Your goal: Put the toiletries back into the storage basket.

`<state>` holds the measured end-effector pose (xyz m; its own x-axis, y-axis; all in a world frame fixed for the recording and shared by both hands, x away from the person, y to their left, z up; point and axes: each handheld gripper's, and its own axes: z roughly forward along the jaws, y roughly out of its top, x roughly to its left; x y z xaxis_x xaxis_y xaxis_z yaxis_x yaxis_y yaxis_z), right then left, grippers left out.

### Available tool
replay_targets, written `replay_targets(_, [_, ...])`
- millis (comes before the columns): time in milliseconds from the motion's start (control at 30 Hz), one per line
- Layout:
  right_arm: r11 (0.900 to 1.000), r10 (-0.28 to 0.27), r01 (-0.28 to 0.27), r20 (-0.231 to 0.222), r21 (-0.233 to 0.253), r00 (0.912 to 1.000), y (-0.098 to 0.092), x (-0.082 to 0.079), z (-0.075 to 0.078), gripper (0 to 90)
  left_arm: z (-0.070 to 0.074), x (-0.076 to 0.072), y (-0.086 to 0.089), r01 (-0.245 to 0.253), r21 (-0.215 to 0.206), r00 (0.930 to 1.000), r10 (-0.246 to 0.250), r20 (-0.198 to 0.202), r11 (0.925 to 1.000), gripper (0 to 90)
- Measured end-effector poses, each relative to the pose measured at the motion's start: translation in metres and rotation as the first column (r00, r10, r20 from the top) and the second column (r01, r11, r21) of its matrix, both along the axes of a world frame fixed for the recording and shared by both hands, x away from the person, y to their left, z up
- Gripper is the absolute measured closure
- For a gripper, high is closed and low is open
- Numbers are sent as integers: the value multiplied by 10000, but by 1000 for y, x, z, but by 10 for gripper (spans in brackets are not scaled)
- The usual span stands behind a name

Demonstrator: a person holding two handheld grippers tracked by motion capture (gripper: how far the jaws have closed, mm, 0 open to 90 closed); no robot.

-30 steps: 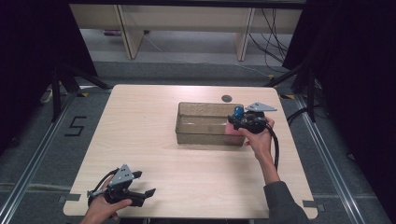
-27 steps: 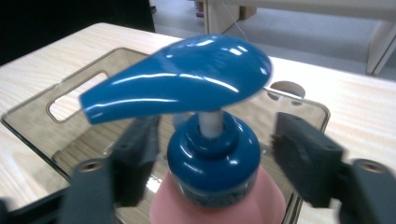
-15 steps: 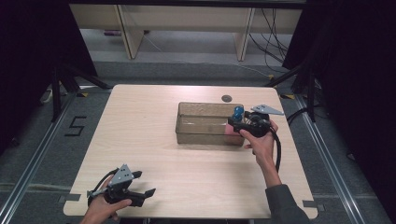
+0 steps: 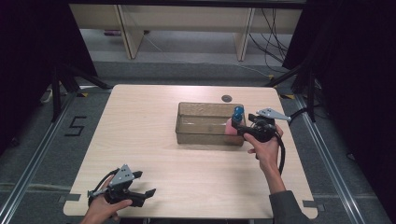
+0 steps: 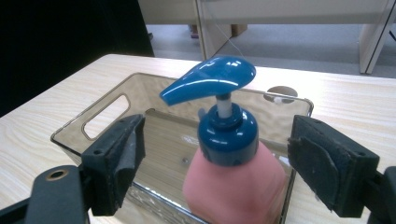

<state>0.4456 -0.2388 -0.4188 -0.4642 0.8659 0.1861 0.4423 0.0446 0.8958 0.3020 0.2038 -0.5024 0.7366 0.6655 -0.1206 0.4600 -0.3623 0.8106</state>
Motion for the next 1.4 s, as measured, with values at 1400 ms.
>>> replay_targets(1400, [9986, 477, -469, 330, -253, 9983, 14, -36, -2, 162, 1, 1, 2, -151, 74, 9999, 150, 69, 9999, 148])
